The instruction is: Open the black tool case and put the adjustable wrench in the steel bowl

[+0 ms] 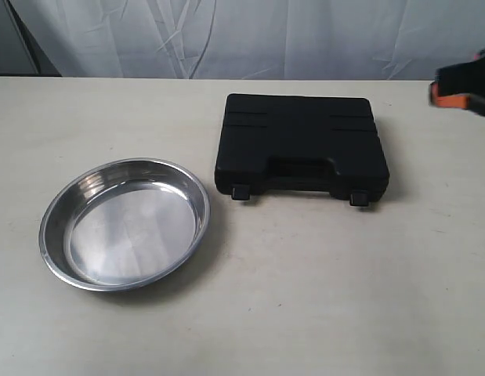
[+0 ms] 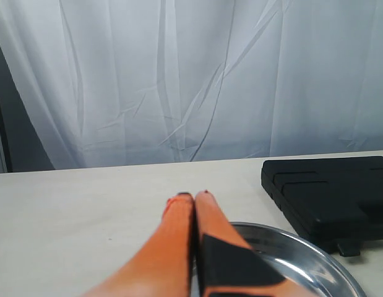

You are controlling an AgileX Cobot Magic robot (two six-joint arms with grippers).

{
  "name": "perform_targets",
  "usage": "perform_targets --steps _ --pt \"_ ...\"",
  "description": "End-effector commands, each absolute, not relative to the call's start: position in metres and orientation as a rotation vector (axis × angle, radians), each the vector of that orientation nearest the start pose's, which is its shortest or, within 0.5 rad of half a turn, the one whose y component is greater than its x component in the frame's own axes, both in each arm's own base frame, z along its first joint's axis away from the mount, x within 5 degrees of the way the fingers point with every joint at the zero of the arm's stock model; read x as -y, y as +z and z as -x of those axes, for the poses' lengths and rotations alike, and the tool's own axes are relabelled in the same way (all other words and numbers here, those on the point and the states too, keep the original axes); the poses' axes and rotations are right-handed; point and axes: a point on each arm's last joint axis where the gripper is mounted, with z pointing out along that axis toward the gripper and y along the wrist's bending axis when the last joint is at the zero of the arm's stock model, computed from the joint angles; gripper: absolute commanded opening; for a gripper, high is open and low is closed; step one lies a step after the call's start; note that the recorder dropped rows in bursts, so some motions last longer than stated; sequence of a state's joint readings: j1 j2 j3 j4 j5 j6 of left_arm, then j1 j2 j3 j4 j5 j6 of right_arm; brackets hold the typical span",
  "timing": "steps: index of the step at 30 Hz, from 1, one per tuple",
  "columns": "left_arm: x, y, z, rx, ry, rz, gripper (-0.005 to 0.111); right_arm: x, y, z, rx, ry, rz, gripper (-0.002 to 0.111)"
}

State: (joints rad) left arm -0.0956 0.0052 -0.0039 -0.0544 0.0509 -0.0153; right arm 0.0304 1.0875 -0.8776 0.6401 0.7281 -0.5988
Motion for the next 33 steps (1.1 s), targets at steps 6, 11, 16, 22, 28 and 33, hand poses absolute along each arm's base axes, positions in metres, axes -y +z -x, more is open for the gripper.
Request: perform_targets --steps 6,11,16,22,28,33 --pt "0.006 0.208 -0.056 -1.537 -0.142 -0.024 0.000 -0.132 0.236 -0.326 -2.578 0.323 1.107 0.031" --pt "0.006 0.208 -0.056 -1.537 -0.142 -0.024 0.000 -0.172 0.201 -0.347 -2.566 0.175 1.406 0.054" --pt "0.006 0.208 -0.056 -1.537 -0.142 -0.024 0.000 -0.184 0.180 -0.353 -2.583 0.134 1.498 0.043" --pt "0.006 0.208 -0.056 -1.537 -0.142 -0.024 0.000 -0.179 0.168 -0.363 -2.614 -0.010 1.420 0.037" --pt "0.006 0.208 -0.056 -1.537 -0.142 -0.024 0.000 -0.178 0.167 -0.372 -2.562 -0.093 1.357 0.037" --pt "0.006 0.208 -0.056 -1.537 -0.142 -0.024 0.000 -0.180 0.150 -0.377 -2.559 -0.107 1.374 0.037"
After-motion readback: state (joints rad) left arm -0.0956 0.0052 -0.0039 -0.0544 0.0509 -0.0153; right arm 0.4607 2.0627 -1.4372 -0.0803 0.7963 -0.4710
